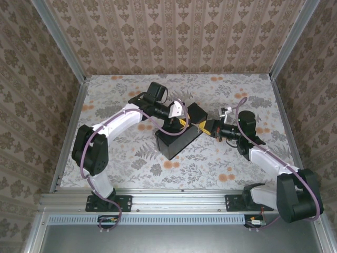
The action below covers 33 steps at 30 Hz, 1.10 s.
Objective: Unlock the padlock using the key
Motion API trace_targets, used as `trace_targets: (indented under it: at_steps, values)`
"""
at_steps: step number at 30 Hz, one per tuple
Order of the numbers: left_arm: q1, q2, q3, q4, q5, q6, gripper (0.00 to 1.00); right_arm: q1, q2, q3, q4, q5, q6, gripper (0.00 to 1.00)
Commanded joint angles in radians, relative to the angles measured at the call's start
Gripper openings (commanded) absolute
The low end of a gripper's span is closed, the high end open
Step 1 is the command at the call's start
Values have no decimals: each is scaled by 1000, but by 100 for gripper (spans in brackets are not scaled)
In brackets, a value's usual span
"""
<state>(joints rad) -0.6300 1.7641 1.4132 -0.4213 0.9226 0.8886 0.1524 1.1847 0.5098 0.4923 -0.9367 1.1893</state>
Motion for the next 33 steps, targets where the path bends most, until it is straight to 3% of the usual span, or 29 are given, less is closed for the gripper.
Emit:
trace_targets:
  at_steps: [1, 33]
  values:
    - [18, -32, -9, -15, 53, -9, 24, -19, -28, -14, 89, -30, 33, 0]
    - [23, -45, -31, 57, 99, -47, 24, 34, 43, 27, 151, -24, 18, 0]
